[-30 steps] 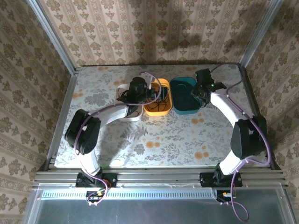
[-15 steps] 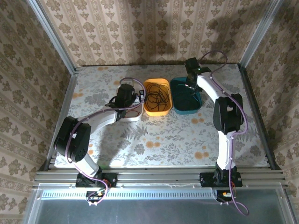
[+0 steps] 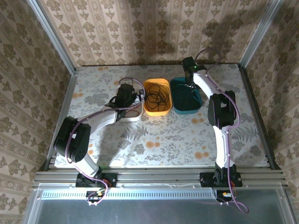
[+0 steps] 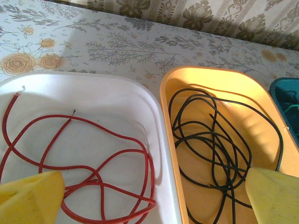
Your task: Untangle the cables
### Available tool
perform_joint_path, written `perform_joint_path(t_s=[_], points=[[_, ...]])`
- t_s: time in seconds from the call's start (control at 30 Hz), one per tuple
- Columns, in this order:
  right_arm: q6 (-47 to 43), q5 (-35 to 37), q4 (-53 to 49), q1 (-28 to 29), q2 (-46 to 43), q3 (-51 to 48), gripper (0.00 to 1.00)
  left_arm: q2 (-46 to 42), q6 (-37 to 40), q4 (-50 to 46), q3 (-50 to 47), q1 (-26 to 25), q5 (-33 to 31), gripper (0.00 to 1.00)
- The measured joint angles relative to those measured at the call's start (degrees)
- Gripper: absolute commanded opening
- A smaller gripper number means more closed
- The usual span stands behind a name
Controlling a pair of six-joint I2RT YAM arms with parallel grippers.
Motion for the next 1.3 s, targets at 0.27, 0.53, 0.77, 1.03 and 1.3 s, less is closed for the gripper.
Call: perform_joint_path(t_s=[0.27, 0.53, 0.77, 1.03, 1.3], points=[[-2.2, 1.6, -0.2, 0.1, 0.2, -0.4, 0.03, 0.0, -0.6, 0.0, 0.0, 0.0, 0.2, 1.00], [-6.0, 4.9, 3.5, 2.8, -3.8, -7.3, 0.01, 0.0, -0.7, 0.0, 0.0, -0.1, 0.9, 1.00], [-11.6, 9.7, 7.6, 7.1, -6.7, -11.9, 0.00, 0.8, -0.6, 0.0, 0.3, -0.7, 1.5, 1.00], [-14.3, 7.2, 8.7, 8.1, -6.9, -13.5, 0.00, 1.4, -0.6, -0.2, 1.1, -0.8, 2.6, 1.00], [-13.2, -2.3, 7.9, 7.8, -6.2, -13.9, 0.00, 1.6, -0.6, -0.3, 2.3, -0.8, 3.0, 1.00]])
